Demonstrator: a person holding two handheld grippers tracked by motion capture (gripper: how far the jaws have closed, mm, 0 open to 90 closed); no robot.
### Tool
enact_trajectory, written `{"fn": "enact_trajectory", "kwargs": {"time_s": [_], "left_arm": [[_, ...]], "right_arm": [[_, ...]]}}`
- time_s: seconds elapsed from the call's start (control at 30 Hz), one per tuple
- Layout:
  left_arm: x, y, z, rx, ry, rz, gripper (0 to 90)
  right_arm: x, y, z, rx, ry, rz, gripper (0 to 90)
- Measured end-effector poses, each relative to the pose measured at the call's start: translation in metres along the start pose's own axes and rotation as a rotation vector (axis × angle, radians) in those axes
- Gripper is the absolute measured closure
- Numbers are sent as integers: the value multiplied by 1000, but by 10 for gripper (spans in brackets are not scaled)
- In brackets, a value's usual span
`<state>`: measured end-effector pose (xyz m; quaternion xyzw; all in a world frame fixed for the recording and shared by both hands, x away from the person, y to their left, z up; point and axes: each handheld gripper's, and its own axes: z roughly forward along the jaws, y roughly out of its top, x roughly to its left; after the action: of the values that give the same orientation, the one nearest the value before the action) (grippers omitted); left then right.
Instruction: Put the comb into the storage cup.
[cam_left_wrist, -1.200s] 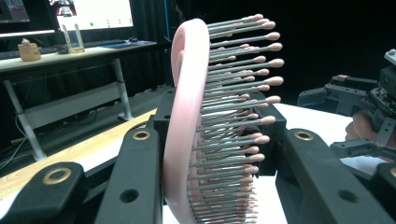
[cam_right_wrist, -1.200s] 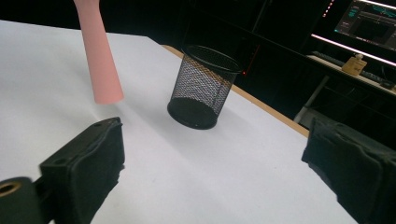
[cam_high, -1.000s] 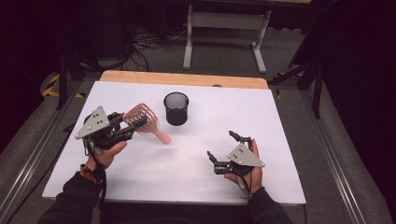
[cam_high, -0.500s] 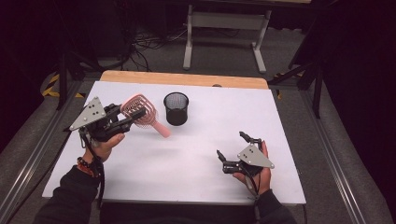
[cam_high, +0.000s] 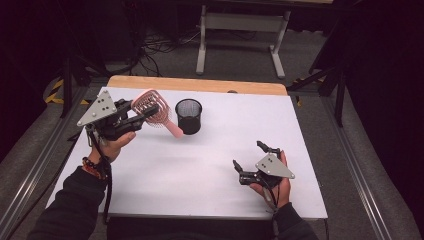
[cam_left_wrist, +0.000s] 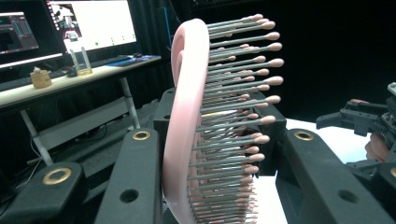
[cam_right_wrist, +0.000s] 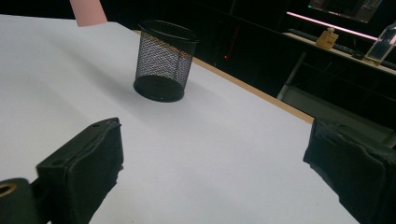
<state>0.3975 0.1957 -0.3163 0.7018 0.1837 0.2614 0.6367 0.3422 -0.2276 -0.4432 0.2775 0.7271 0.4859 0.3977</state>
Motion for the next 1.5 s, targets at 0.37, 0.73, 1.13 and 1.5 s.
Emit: {"fn": "enact_trajectory", "kwargs": {"time_s": [0.37, 0.73, 1.13, 1.5], "left_arm": [[2, 10, 9, 12, -1, 10, 631], [3, 21, 14, 15, 3, 25, 631], [7, 36, 20, 6, 13, 40, 631], [9, 47, 31, 16, 22, 66, 631]], "right_arm": [[-1, 0, 0, -1, -18, 2, 57], [2, 1, 0, 0, -12, -15, 59], [1, 2, -1, -10, -19, -16, 61], [3, 3, -2, -19, -17, -30, 61]]}}
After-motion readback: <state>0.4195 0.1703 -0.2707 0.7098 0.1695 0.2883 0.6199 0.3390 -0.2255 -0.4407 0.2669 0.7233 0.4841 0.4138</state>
